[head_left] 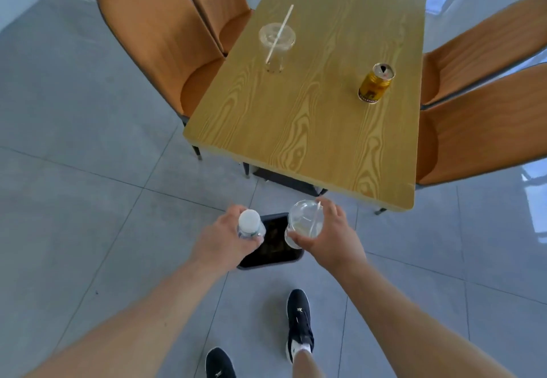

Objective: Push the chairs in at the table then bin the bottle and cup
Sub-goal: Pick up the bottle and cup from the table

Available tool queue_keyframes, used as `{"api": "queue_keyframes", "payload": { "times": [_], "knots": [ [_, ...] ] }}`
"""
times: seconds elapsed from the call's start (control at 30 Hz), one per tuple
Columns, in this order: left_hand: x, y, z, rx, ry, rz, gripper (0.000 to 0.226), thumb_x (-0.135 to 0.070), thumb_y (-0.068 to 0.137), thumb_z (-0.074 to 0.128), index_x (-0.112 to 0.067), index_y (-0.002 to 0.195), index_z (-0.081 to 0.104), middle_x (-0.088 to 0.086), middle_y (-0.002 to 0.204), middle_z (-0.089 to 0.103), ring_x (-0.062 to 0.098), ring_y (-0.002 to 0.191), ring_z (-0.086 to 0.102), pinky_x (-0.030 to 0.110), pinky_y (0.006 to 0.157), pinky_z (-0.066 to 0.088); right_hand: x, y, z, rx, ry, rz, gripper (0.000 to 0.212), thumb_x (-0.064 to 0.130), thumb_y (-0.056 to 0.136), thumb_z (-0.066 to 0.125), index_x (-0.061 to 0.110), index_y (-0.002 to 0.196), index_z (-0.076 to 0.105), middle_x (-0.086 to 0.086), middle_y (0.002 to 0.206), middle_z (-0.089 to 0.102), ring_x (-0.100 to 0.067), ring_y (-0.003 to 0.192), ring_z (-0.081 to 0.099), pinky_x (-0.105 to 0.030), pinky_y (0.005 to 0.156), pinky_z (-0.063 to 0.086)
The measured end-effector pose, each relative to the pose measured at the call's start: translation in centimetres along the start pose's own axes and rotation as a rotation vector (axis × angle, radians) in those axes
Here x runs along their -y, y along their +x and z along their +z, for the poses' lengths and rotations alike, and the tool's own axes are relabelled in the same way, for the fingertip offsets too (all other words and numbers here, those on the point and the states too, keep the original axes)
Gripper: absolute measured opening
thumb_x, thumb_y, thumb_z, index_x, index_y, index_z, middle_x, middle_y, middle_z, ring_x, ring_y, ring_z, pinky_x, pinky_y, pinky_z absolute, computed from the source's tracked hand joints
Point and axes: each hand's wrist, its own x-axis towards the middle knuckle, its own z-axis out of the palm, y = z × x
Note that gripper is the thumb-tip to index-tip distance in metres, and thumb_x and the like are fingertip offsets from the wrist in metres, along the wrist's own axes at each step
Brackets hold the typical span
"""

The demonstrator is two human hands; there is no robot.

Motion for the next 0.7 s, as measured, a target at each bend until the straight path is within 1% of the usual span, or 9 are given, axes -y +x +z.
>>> {"api": "queue_keyframes", "payload": {
  "times": [0.1,0.13,0.2,0.27,0.37,0.47,0.6,0.7],
  "knots": [
    [2.2,2.3,2.4,-0.021,0.017,-0.055,0.058,-0.06,0.071,0.076,-0.045,0.119,0.046,-0.017,0.105,0.057,0.015,0.093,0.058,0.033,0.075,0.046,-1.6,2.6,2.9,0.013,0.027,0.034,0.089,0.071,0.071,0.076,0.04,0.14,0.029,0.005,0.139,0.045,-0.019,0.093,0.052,-0.038,0.072,0.045],
    [2.8,3.1,3.1,-0.036,0.026,-0.069,0.06,-0.057,0.073,0.078,-0.042,0.122,0.047,-0.014,0.107,0.057,0.017,0.095,0.058,0.033,0.076,0.046,-2.0,3.5,3.7,0.019,0.024,0.044,0.089,0.07,0.071,0.076,0.041,0.14,0.028,0.004,0.139,0.045,-0.019,0.092,0.051,-0.038,0.071,0.044],
    [3.9,4.7,4.5,-0.049,0.034,-0.084,0.061,-0.054,0.074,0.08,-0.038,0.124,0.049,-0.008,0.111,0.059,0.021,0.097,0.059,0.036,0.08,0.05,-3.0,5.1,5.2,0.028,0.024,0.056,0.087,0.068,0.071,0.077,0.042,0.138,0.027,0.001,0.14,0.045,-0.028,0.099,0.058,-0.039,0.071,0.044],
    [4.8,6.1,5.9,-0.062,0.054,-0.07,0.059,-0.055,0.073,0.08,-0.039,0.119,0.048,-0.006,0.109,0.061,0.023,0.095,0.06,0.038,0.079,0.052,-3.8,6.5,6.7,0.024,0.022,0.055,0.086,0.067,0.071,0.078,0.044,0.136,0.026,0.002,0.14,0.045,-0.031,0.106,0.06,-0.039,0.072,0.043],
    [6.0,8.0,7.7,-0.061,0.092,-0.071,0.056,-0.059,0.072,0.078,-0.043,0.113,0.043,-0.009,0.105,0.06,0.021,0.091,0.059,0.035,0.072,0.045,-4.8,8.0,8.7,0.025,0.011,0.066,0.089,0.067,0.07,0.08,0.043,0.138,0.028,0.005,0.139,0.045,-0.024,0.103,0.058,-0.037,0.071,0.042],
    [6.9,9.3,8.9,-0.028,0.084,-0.096,0.053,-0.059,0.071,0.077,-0.045,0.107,0.04,-0.011,0.104,0.06,0.019,0.089,0.058,0.034,0.07,0.043,-5.5,8.9,10.0,0.028,-0.012,0.062,0.092,0.067,0.07,0.08,0.039,0.141,0.028,0.003,0.143,0.045,-0.03,0.111,0.061,-0.039,0.073,0.044],
    [7.3,10.0,9.0,-0.03,0.076,-0.122,0.054,-0.058,0.071,0.078,-0.052,0.1,0.033,-0.013,0.099,0.056,0.016,0.083,0.053,0.032,0.065,0.037,-5.7,9.4,10.2,0.038,-0.008,0.076,0.096,0.066,0.071,0.081,0.038,0.145,0.026,0.004,0.147,0.041,-0.031,0.115,0.06,-0.04,0.075,0.045],
    [6.9,10.4,8.3,-0.023,0.074,-0.15,0.051,-0.057,0.071,0.076,-0.05,0.1,0.035,-0.014,0.1,0.055,0.017,0.084,0.055,0.032,0.064,0.037,-5.4,9.5,9.8,0.042,-0.007,0.084,0.097,0.068,0.073,0.079,0.037,0.148,0.024,0.005,0.149,0.039,-0.029,0.113,0.062,-0.039,0.074,0.046]
  ]
}}
